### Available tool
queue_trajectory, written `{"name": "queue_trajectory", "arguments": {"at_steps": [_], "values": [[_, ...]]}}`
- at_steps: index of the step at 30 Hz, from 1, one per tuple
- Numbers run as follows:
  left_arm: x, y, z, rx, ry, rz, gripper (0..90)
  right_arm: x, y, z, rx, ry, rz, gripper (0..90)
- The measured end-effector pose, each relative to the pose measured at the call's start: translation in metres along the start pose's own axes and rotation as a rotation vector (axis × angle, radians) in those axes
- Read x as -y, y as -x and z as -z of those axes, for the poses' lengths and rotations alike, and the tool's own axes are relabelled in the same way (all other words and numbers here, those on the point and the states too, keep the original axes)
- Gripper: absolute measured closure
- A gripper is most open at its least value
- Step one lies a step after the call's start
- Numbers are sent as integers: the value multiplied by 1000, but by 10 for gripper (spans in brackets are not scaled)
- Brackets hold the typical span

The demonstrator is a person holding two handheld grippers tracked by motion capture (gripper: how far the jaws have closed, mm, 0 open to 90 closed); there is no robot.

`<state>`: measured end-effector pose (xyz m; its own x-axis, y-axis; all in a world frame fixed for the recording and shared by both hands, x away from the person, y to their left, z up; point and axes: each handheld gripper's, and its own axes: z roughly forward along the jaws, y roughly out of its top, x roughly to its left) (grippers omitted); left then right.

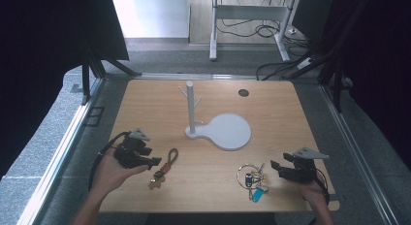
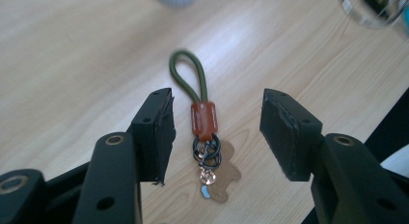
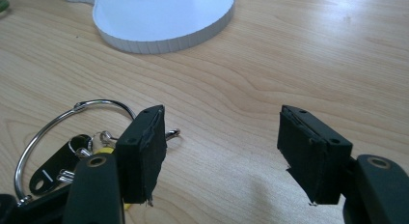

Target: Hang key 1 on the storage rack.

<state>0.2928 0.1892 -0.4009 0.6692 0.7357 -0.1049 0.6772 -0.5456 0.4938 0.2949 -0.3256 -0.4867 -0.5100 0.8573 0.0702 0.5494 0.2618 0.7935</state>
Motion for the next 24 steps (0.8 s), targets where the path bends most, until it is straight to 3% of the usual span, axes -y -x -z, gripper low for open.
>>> {"name": "queue_trajectory", "arguments": {"at_steps": [6,15,19,24], "values": [[-6,-5,-28,1,-108,12,497,0,-1,-1,14,1,-4,342],[-7,-9,-53,34,-175,20,497,1,-2,-3,29,-5,0,342],[-8,-13,-68,59,-226,27,501,1,-2,-3,32,-9,1,342],[-9,-16,-77,56,-249,29,500,1,-3,-4,34,-8,2,342]]}}
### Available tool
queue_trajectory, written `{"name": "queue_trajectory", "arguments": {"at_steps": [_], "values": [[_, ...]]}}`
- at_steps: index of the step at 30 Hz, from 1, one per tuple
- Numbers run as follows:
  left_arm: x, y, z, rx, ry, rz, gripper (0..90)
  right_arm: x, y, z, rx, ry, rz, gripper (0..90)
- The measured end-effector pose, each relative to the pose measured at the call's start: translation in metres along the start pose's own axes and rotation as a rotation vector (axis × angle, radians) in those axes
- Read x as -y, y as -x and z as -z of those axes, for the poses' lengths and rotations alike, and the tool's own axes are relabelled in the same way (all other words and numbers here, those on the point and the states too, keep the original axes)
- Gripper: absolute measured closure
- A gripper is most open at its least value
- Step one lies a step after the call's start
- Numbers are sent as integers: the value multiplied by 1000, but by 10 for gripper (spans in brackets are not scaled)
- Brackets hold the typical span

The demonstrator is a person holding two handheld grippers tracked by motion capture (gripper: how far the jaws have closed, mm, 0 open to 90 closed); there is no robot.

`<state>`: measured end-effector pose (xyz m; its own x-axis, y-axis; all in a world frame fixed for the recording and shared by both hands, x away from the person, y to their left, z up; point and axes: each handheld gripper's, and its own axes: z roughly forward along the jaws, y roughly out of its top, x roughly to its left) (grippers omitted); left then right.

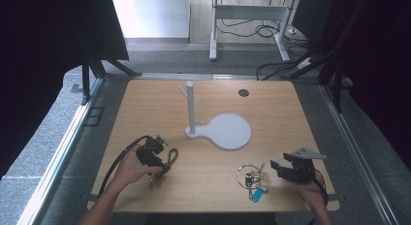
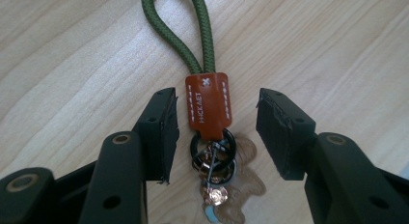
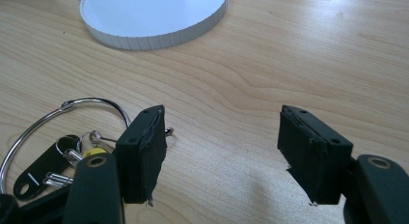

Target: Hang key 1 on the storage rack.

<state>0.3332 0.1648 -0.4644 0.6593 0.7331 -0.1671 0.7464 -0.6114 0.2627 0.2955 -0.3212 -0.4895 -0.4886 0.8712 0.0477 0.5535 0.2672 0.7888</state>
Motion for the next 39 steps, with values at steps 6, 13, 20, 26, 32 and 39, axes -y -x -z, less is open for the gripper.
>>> {"name": "queue_trajectory", "arguments": {"at_steps": [6,13,20,26,32,39], "values": [[-5,-2,-10,-16,-30,-4,488,-1,-2,0,7,-1,11,341],[-7,1,-18,-39,-57,-20,493,-2,-1,2,13,4,10,340],[-5,6,-18,-83,-39,-33,603,-2,0,3,14,4,4,340],[-4,9,-18,-99,-46,-53,658,-2,-1,3,17,8,5,340],[-3,7,-17,-86,-39,-66,669,-2,0,4,23,10,2,341],[1,5,-7,-57,20,-60,674,-1,3,5,32,12,-9,341]]}}
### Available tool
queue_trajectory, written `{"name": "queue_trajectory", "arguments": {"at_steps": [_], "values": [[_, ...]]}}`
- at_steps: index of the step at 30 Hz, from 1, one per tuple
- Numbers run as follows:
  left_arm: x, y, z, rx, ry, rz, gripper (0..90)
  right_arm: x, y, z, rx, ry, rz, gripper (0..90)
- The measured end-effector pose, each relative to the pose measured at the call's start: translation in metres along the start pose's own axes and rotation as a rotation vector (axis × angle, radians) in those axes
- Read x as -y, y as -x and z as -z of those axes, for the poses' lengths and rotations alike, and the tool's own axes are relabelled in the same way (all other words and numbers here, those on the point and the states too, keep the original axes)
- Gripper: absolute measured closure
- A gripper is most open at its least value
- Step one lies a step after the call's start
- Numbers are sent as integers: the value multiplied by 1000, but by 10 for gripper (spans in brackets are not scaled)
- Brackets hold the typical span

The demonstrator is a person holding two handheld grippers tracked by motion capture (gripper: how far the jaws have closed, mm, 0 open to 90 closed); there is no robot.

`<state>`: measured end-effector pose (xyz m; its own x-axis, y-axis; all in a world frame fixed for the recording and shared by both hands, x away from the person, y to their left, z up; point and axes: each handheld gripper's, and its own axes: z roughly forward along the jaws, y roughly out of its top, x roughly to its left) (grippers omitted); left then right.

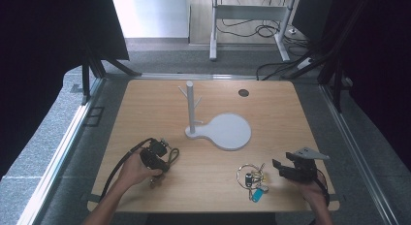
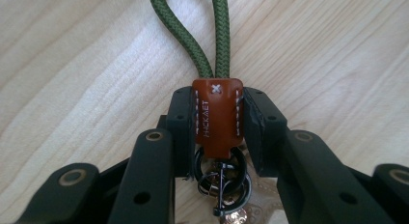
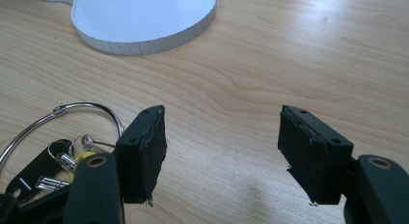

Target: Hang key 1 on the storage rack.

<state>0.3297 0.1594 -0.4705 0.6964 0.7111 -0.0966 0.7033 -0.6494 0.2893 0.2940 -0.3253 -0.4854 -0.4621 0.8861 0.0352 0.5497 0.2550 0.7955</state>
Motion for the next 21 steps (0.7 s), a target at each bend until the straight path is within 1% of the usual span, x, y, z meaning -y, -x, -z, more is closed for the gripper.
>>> {"name": "queue_trajectory", "arguments": {"at_steps": [1,2,3,4,6,10,12,16,19,21], "values": [[0,-1,6,4,19,-5,674,0,0,0,0,-1,0,341],[1,-1,9,9,32,-1,675,0,0,0,2,0,-2,341],[1,-1,17,18,59,-2,675,0,0,0,2,0,-2,341],[1,-1,17,18,59,-2,676,0,0,0,2,0,-2,341],[2,-2,22,40,84,-6,676,0,0,0,4,2,-1,341],[2,1,23,63,95,-21,676,0,-1,-2,1,-4,-3,341],[3,1,26,78,110,-24,676,0,-1,-2,0,-5,0,341],[5,1,36,116,141,-32,676,0,-1,0,2,-1,0,342],[4,0,45,170,170,-45,676,0,0,0,7,3,-4,343],[2,-1,50,188,186,-52,676,0,0,0,9,3,-5,343]]}}
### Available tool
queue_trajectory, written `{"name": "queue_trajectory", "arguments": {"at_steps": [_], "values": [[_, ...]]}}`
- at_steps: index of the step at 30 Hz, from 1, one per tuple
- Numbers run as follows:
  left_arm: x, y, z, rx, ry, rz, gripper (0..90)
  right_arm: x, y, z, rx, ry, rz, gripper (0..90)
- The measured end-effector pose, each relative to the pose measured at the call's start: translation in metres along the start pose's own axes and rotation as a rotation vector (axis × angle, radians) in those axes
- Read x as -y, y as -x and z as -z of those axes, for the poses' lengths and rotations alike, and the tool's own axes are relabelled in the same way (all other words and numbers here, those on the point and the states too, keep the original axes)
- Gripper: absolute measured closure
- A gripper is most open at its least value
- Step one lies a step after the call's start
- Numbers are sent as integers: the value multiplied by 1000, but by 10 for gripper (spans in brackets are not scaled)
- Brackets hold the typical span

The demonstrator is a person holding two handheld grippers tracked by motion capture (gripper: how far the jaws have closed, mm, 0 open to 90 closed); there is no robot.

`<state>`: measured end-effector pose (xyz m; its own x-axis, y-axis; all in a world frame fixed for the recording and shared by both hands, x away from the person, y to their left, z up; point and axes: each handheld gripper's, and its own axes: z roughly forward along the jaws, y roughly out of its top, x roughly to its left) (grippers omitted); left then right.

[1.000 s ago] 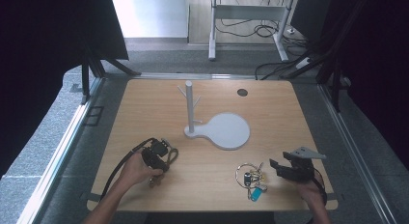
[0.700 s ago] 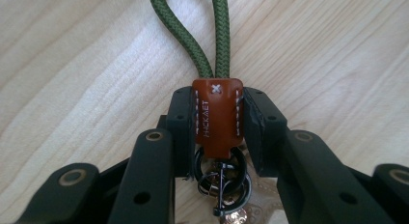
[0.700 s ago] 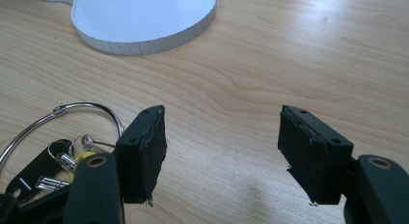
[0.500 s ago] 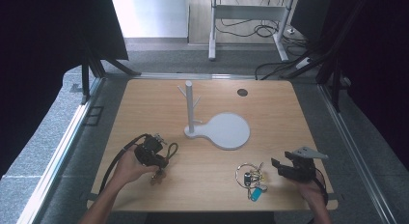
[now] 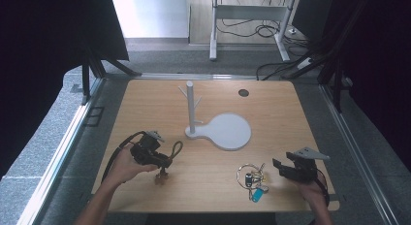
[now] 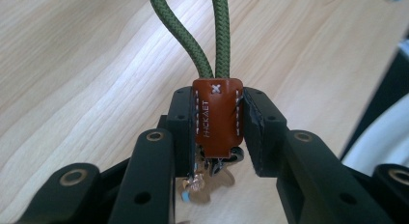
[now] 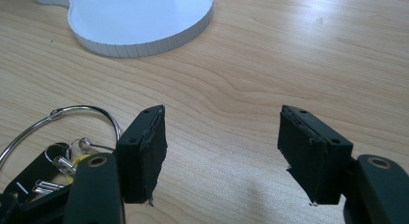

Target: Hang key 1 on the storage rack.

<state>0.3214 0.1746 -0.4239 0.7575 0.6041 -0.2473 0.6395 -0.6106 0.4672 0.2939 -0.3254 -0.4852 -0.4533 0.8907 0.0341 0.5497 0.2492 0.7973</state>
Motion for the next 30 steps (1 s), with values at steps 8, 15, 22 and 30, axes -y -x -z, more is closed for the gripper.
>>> {"name": "queue_trajectory", "arguments": {"at_steps": [8,15,22,30], "values": [[-7,-1,14,29,66,-8,676,1,1,1,5,3,-3,343],[-12,-6,25,48,108,-9,676,1,2,1,5,2,-6,343],[-15,-8,31,48,127,-7,676,1,2,0,6,2,-6,344],[-18,-12,34,42,121,-4,676,1,3,1,4,-1,-9,344]]}}
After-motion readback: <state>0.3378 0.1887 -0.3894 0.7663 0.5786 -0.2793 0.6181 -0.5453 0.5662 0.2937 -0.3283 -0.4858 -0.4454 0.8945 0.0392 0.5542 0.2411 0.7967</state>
